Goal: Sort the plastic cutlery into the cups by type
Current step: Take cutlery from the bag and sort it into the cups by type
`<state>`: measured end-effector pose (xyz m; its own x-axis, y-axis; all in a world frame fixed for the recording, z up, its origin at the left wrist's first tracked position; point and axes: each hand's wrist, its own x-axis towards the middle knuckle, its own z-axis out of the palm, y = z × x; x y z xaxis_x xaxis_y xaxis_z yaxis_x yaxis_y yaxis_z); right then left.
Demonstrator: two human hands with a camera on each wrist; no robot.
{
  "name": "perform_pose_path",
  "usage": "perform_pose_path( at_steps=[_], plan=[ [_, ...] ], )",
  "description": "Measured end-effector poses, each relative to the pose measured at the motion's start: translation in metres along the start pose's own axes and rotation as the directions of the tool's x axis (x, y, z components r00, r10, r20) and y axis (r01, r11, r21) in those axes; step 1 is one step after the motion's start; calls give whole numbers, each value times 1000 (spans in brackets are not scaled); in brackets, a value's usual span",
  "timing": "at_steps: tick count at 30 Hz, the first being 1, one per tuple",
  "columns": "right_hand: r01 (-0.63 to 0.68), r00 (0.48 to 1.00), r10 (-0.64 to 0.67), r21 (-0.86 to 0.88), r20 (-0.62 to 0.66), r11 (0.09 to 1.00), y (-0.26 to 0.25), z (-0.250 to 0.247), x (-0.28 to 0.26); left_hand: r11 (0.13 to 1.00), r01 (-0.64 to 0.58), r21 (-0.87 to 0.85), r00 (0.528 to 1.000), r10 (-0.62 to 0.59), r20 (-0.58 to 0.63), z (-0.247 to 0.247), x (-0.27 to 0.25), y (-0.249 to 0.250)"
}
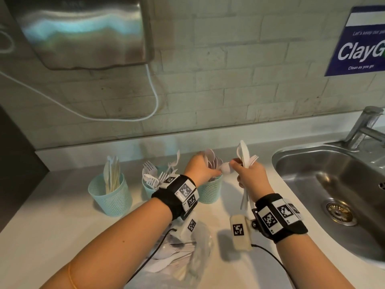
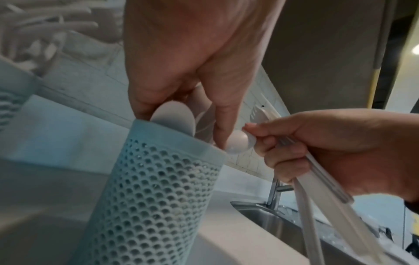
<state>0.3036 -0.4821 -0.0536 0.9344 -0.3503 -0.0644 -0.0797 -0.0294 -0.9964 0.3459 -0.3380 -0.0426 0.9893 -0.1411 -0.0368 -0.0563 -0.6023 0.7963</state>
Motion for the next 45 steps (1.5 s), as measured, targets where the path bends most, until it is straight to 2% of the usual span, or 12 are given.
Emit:
perform_pose_path(
  at_steps=[5, 7, 10, 12, 14, 18, 21, 23, 25, 27, 31, 45],
  plan=[
    [81, 996, -79, -52, 30, 995, -16, 9, 1, 1000, 13, 2, 1000, -13, -22, -5, 2, 2],
    [89, 995, -87, -33, 43, 996, -19, 12, -1, 999, -51, 20, 998, 51, -36, -7, -2, 6],
    [84, 990, -93, 91, 103, 992, -24, 15, -8, 951, -184, 249, 983, 171, 74, -7, -5, 8],
    [73, 983, -98, 161, 158, 984, -28, 16, -15, 920, -162, 357, 982, 113, 154, -7, -6, 5],
    [63, 972, -103, 189, 212, 980, -34, 16, -24, 929, -121, 349, 986, 72, 150, -8, -8, 5],
    [32, 930, -100, 194, 354, 981, -44, 17, -36, 982, -178, 61, 984, 177, 13, -27, -19, 18],
    [-14, 894, -98, 246, 437, 969, -51, 21, -45, 928, -199, -314, 979, 175, -105, -44, -35, 28],
    [-47, 856, -107, 281, 507, 959, -56, 25, -52, 866, -180, -466, 984, 153, -95, -54, -49, 31],
    [-68, 809, -132, 315, 572, 947, -58, 31, -58, 812, -145, -565, 983, 182, 10, -65, -63, 31],
    [-78, 784, -134, 312, 606, 947, -58, 37, -63, 783, -139, -606, 974, 219, 59, -72, -73, 28],
    [-77, 783, -100, 255, 614, 964, -58, 55, -74, 776, -183, -604, 982, 170, -79, -81, -80, 17],
    [-112, 713, -104, 259, 694, 959, -54, 100, -98, 696, -194, -691, 976, 67, -207, -124, -110, -18]
  ],
)
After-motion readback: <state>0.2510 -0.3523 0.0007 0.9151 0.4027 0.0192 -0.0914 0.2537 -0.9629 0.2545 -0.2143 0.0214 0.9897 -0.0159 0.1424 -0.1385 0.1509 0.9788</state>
